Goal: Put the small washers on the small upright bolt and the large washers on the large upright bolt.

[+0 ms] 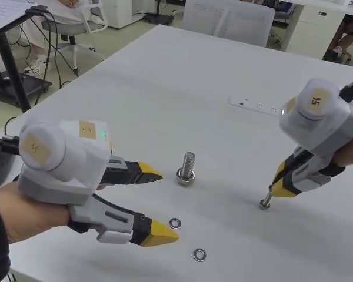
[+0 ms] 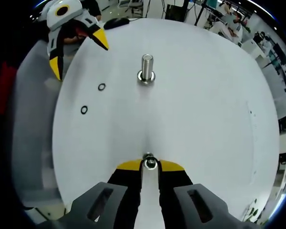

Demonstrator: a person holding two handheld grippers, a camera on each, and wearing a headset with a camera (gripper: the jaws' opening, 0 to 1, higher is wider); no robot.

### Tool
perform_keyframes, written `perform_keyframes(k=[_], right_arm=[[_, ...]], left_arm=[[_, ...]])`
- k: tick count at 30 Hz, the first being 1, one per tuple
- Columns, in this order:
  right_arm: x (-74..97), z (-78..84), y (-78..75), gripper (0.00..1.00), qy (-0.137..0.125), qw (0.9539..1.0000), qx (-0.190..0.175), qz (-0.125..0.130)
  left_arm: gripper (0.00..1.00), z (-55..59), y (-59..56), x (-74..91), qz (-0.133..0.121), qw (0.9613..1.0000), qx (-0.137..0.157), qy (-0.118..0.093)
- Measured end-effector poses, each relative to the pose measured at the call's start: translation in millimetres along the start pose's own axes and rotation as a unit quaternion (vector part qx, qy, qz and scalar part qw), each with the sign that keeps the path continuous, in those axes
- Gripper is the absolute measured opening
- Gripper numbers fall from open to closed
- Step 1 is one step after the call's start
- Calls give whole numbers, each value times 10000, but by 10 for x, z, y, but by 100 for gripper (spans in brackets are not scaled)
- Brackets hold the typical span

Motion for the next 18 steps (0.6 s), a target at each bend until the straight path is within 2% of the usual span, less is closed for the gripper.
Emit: perform_keyframes(k=[8,18], right_arm=[[-185,5,-19,13,55,10000,-35,-75],[-313,-13,2,14,104,9998,-78,-159]], left_arm=[[60,10,4,0,-7,10000,19,14],[60,16,7,3,-4,10000,32,23]])
Point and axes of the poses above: the centre of the closed fingertips' face, and the gripper's own axes: x roughly backward along the fingers, y roughly to its left, z roughly out of its underside, the point moved 9 cm from there along x, roughly backward along the fingers, and after that the axes turned 10 degrees about y, right-handed, at the moved point
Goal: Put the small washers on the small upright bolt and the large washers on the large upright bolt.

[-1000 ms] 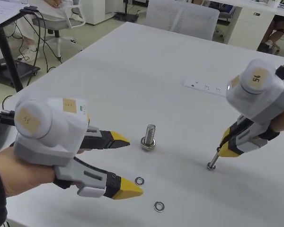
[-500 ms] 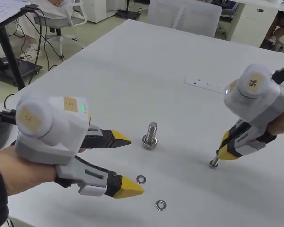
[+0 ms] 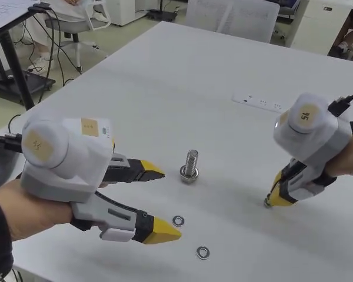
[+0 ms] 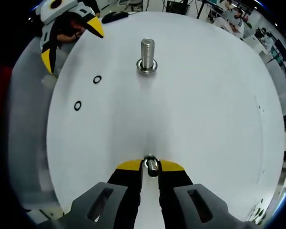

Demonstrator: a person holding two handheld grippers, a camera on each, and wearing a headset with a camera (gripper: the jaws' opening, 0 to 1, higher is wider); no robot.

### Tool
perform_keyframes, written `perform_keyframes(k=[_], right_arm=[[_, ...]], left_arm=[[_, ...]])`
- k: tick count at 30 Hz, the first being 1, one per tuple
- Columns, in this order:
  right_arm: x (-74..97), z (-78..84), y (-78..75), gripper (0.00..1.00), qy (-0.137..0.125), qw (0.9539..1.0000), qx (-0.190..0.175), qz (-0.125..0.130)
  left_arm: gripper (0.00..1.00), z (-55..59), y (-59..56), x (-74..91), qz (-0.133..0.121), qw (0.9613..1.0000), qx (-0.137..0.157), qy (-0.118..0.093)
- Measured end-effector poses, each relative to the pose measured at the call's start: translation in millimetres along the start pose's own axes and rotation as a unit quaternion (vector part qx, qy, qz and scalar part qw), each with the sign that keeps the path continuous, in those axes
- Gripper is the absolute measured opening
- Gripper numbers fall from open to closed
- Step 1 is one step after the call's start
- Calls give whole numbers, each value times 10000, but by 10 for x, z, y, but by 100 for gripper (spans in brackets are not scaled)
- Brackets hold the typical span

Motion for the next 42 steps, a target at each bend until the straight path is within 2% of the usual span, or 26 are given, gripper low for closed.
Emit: perform_keyframes(k=[16,24,32,42], right_arm=[[-15,21,17,14,-55,10000,-39,-29],[-15,-69,77,14,-100,9999,61,-95],[-9,-153,118,14,-44,9997,236,-85],[-35,-135,127,16,84,9995,294,-77]], left_arm=[[60,-2,8,-9,4,10000,-4,26],[60,-4,11,-7,-9,10000,-10,38],[60,-11,6,-1,-20,10000,-8,27],[60,-17,7,4,-33,10000,-4,5]])
Point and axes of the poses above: the centre of the closed fingertips' face, and the gripper's own axes: x roughly backward along the fingers, y roughly to its left, z roughly out of its underside, the point moved 9 cm from there along x, roughly backward along the fingers, and after that the axes turned 10 degrees about y, right-handed, at the moved point
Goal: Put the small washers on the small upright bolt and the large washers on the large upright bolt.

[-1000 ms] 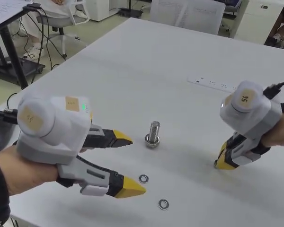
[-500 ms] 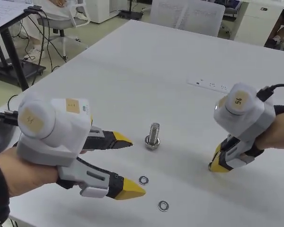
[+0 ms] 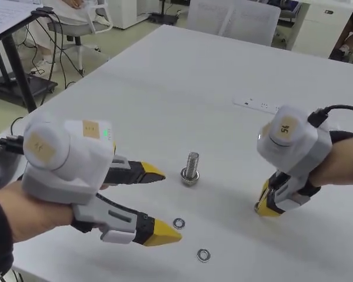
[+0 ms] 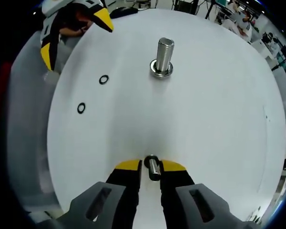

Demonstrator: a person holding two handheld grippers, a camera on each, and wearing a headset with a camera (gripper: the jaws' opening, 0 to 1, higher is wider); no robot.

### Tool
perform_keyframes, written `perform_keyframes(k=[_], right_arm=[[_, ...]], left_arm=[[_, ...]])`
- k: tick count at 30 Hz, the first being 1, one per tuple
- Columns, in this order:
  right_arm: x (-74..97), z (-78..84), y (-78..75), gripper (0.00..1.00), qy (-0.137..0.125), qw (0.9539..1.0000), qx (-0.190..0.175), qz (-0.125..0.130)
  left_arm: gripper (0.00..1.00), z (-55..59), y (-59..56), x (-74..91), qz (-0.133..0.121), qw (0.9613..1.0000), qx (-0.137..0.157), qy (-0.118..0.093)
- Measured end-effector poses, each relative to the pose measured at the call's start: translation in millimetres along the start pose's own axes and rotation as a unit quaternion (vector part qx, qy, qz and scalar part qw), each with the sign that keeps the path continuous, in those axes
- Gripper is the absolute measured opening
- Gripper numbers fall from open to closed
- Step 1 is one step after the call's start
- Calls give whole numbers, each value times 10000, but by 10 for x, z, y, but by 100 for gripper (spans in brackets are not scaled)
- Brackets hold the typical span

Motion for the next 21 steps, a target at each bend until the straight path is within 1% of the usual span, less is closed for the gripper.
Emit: perform_keyframes(k=[11,21], right_arm=[[16,45,-17,20,-83,9999,-121,14],[64,203,-38,22,-139,9992,-360,58]], left_arm=[[60,1,-2,-3,7,10000,-7,-3],[60,-1,-12,1,8,10000,-36,-6]])
Point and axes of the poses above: the centre of the closed fingertips' face, and the gripper's own axes: x roughly backward along the fingers, y roughly to its left, z roughly out of its underside, the point moved 9 cm from there along x, roughly backward along the fingers, and after that the axes turned 10 degrees about y, right-handed, at the moved point
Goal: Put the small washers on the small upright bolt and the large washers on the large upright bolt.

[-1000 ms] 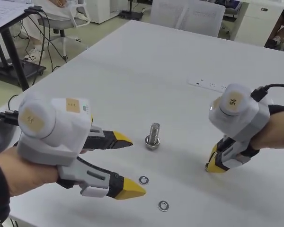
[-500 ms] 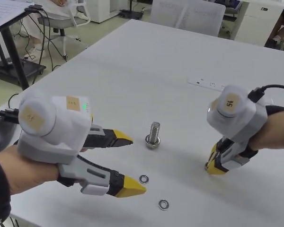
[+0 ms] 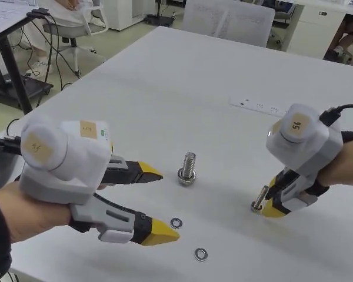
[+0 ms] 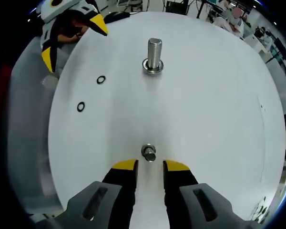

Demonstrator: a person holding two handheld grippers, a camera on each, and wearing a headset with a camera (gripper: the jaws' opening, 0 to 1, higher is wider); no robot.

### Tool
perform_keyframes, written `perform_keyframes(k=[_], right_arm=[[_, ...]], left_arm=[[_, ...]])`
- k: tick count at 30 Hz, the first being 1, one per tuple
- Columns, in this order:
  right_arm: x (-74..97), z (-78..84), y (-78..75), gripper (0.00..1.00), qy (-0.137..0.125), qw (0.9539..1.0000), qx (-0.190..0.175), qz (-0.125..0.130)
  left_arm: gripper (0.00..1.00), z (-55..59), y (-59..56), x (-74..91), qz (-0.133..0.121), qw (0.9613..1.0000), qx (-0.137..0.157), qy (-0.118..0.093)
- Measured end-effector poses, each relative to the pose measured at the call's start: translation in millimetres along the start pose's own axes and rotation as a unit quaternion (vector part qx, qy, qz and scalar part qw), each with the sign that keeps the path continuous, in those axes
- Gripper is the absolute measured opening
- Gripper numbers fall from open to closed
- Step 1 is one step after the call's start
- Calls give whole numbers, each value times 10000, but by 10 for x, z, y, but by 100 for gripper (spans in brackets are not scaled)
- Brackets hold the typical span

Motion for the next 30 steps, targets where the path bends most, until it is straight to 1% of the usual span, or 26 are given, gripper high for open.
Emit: perform_keyframes(k=[15,24,30], right_arm=[[124,222,136,23,11,9997,-235,97],[156,296,242,23,7,9996,-275,97],[174,297,349,23,0,9997,-238,91]], left_arm=[[60,-15,-11,9,-5,10000,-38,-9],[60,-22,-14,12,-8,10000,-53,-6],[60,-30,-12,22,-27,10000,-70,-8]])
Point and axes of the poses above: the centre of the closed fingertips' face, and the gripper's own axes: x roughly backward along the fingers, y roughly to its left, z roughly out of its underside, the point moved 9 cm from there along x, roughly backward along the fingers, and after that the axes turned 10 degrees about y, right-handed, at the moved point
